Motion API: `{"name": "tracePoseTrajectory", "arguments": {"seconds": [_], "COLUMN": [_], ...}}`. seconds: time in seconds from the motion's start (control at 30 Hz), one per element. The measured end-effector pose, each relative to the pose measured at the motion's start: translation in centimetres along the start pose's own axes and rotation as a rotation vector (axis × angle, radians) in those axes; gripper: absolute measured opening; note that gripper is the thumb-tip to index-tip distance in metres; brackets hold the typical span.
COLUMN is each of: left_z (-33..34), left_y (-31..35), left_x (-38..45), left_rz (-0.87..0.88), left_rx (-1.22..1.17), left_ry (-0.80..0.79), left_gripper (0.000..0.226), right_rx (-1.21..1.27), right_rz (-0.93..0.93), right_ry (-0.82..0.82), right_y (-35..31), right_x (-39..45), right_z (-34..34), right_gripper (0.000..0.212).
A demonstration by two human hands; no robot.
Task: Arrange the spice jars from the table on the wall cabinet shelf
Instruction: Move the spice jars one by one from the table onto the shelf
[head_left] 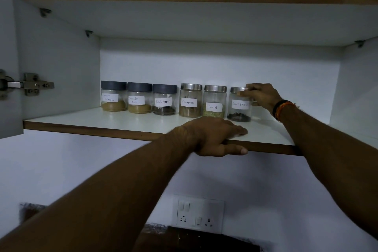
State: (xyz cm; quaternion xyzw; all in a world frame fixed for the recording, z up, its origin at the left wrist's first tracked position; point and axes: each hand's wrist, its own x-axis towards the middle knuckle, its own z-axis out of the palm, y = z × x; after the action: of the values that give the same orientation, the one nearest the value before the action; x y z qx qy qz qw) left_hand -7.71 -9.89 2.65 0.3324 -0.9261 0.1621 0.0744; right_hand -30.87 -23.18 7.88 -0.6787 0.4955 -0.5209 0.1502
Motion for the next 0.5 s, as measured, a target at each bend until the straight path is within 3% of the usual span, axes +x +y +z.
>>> {"name": "tracePoseTrajectory", "arguments": {"seconds": [0.13,0.33,0.5], "left_z": [0.12,0.24,0.20], "left_y": [-0.05,-0.07,-0.09], "left_x": [0.01,0.02,-0.04], "left_rz": [-0.010,-0.021,-0.034], "left_rx": [0.014,0.036,0.041], "left_ry": [0.003,0.009,-0.005], "left_gripper": [0.068,0.070,0.070], "right_rx": [-0.044,-0.028,-0.070], "right_rz": [-0.018,-0.002,0.038], "right_ry": [-0.006,0.009,0.034], "right_y": [0.17,0.30,0.12], "right_x": [0.06,-0.06,-0.52], "right_z": [-0.01,0.09,0.18], "right_gripper": [0.035,0.034,0.081]}}
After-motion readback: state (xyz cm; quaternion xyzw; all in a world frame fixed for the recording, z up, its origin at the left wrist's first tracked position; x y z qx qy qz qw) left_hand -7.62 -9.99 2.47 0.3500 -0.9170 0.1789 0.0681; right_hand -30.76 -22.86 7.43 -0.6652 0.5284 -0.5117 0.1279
